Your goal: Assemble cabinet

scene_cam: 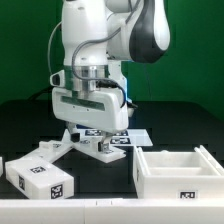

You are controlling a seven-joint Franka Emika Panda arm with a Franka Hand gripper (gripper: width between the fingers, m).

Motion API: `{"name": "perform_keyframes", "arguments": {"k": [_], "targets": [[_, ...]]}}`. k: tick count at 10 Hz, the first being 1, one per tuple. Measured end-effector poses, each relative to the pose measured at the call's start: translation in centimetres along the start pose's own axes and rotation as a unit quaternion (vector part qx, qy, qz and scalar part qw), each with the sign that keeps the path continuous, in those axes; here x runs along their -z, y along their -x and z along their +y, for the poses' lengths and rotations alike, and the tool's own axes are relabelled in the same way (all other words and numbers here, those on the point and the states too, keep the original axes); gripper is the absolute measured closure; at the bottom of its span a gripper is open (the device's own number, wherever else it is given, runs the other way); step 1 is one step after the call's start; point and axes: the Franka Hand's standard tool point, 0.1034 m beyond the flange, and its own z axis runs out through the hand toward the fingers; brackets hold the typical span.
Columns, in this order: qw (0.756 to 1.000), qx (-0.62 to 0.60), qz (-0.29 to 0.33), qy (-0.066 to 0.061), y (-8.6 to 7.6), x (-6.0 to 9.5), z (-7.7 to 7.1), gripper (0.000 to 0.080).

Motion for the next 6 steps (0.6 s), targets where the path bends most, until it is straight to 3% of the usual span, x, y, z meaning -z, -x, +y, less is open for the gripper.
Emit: {"name": "perform_keyframes", "arguments": {"k": [1,2,3,5,6], "targets": [[1.000,-0.001,0.000,0.000,-0.06,0.00,0.05,0.0045],[1.000,-0.001,0.000,0.000,-0.07,0.00,0.07,0.0195],[1.000,-0.001,0.000,0.000,-0.07,0.00,0.06,0.0195],[1.000,-0.001,0.000,0.000,-0.07,0.00,0.07,0.0469],[1.000,-0.001,0.000,0.000,-0.06,-0.01,0.05,0.0645]]}}
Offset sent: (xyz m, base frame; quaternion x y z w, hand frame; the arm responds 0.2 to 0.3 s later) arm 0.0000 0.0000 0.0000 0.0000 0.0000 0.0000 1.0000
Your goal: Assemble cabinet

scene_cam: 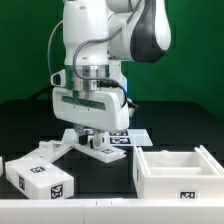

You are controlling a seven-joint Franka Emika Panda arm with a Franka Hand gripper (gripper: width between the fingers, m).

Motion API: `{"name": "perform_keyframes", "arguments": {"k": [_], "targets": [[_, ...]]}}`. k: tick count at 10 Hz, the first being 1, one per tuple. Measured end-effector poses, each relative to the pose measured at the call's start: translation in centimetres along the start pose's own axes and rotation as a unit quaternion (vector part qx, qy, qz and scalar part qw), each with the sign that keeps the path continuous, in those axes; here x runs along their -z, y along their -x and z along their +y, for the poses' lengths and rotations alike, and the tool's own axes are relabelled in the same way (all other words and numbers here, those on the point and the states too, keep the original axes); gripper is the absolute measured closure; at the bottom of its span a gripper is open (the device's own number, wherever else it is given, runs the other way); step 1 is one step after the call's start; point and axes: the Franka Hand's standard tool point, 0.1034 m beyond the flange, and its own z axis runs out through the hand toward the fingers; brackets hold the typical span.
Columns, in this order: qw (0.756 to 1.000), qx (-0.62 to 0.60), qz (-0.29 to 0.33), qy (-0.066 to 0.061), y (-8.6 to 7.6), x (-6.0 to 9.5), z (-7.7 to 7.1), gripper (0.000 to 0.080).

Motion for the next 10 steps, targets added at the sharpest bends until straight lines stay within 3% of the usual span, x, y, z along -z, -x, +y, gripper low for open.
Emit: {"name": "perform_keyframes", "arguments": {"k": [1,2,4,5,7,10], "targets": [[1.000,-0.009,-0.003,0.000,0.2,0.0,-0.2,0.0645],[0.999,-0.043,-0.018,-0.002,1.5,0.2,-1.2,0.0738],[0.995,-0.098,-0.032,-0.004,3.8,0.4,-2.9,0.0738],[0.991,-0.126,-0.050,-0.005,5.4,0.9,-4.6,0.0738],[0.982,-0.165,-0.088,-0.008,6.8,2.4,-7.2,0.0738],[0.982,-0.168,-0.089,-0.008,6.7,2.2,-7.2,0.0737]]}}
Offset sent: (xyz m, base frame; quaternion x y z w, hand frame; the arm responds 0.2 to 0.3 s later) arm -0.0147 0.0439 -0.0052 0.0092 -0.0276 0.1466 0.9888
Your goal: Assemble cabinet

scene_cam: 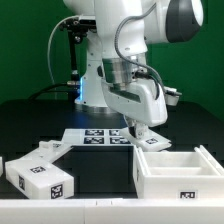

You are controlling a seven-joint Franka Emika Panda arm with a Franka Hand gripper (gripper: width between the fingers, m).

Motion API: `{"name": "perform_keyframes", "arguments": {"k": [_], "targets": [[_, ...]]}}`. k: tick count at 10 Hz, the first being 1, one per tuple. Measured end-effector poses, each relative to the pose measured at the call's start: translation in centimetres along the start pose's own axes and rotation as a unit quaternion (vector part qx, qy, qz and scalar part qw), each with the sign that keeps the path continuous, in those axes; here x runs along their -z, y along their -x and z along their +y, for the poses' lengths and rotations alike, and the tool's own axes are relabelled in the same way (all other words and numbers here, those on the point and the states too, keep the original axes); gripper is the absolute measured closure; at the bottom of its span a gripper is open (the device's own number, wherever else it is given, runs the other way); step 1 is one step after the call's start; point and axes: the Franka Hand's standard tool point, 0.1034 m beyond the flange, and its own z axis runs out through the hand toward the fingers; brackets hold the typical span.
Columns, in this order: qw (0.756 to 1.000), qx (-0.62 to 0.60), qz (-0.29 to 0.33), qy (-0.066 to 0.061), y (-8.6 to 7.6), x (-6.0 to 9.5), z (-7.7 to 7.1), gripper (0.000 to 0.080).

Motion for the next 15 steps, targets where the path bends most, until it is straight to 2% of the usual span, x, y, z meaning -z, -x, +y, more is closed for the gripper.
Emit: {"name": "perform_keyframes", "arguments": {"k": [2,4,5,6,7,10,11,13,14,15], "targets": [[1.000,0.000,0.000,0.000,0.0,0.0,0.0,0.0737],[0.995,-0.092,-0.022,0.012,2.1,0.8,-0.9,0.0737],[0.993,-0.116,-0.025,0.009,2.6,1.2,-1.8,0.0737],[0.989,-0.148,-0.007,0.001,3.3,1.1,-2.4,0.0737],[0.989,-0.145,0.007,0.005,4.4,0.8,-2.6,0.0737],[0.987,-0.155,0.040,0.027,7.6,0.1,-2.9,0.0737],[0.978,-0.189,0.043,0.075,8.8,0.4,-2.3,0.0737],[0.973,-0.198,0.081,0.085,9.9,0.2,-2.4,0.0737],[0.970,-0.199,0.099,0.097,10.9,-0.2,-2.3,0.0736],[0.972,-0.190,0.100,0.099,11.3,-0.4,-2.4,0.0736]]}}
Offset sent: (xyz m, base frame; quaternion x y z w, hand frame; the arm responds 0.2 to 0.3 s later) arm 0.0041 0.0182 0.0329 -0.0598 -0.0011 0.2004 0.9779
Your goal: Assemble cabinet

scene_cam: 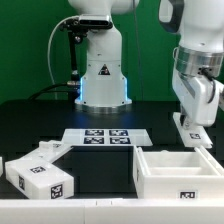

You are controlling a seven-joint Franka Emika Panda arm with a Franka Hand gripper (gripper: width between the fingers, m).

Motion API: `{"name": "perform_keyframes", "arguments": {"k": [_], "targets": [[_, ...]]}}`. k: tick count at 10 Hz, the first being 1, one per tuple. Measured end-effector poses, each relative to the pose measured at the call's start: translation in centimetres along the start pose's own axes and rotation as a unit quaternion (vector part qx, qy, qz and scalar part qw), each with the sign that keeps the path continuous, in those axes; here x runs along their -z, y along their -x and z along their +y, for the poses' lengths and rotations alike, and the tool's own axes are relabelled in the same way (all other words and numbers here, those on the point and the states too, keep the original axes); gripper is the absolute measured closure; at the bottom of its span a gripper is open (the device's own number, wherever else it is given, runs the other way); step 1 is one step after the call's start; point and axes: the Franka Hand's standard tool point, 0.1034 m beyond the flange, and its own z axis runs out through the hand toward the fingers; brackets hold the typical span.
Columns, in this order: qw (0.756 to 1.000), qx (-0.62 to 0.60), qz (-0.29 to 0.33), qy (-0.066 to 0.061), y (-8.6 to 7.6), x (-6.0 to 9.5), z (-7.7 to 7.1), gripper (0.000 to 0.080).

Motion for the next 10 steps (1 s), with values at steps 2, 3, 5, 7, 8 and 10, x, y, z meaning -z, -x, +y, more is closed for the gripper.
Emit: {"name": "perform_keyframes", "arguments": {"k": [2,3,5,7,8,10], "targets": [[1.000,-0.012,-0.005,0.013,-1.8,0.6,0.3,0.0735],[1.000,-0.007,-0.008,0.021,-2.9,1.8,0.4,0.0735],[1.000,-0.004,-0.016,0.015,-3.5,2.7,0.1,0.0735],[1.000,0.000,-0.015,0.015,-3.4,2.6,0.0,0.0735],[1.000,0.002,-0.015,0.005,-3.4,2.5,-0.1,0.0735],[0.999,0.015,-0.022,0.018,-5.1,2.6,-0.2,0.0735]]}}
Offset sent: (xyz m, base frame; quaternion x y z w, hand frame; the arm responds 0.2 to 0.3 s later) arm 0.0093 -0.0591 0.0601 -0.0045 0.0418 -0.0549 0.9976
